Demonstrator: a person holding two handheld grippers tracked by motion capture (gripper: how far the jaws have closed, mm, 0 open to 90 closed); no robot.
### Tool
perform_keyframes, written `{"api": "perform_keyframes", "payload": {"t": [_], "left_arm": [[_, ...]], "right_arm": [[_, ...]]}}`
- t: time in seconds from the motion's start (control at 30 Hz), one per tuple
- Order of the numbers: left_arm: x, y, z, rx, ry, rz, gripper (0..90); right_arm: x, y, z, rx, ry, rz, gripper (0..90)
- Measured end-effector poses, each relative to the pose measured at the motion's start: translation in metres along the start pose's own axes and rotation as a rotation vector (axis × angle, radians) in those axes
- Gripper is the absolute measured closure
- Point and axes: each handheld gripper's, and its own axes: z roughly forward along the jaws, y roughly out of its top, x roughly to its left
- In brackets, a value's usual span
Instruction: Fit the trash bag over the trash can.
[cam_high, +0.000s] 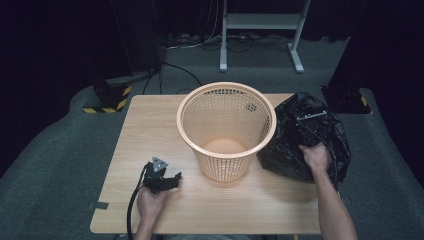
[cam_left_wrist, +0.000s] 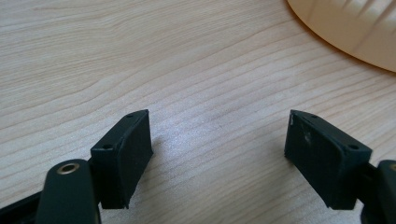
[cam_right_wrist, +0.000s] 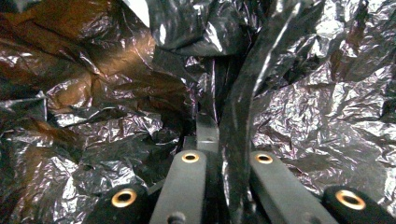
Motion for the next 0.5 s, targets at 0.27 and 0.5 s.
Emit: {"api": "perform_keyframes", "payload": {"t": [0.27, 0.5], "left_arm": [[0.000, 0.000, 0.000, 0.000, -0.001, -0.001, 23.1], [0.000, 0.000, 0.000, 0.000, 0.000, -0.001, 23.3]], "right_arm": [[0.001, 0.000, -0.011, -0.017, 0.004, -0.011, 88.7], [0.001, -0.001, -0.020, -0.034, 0.007, -0.016, 88.7]]}}
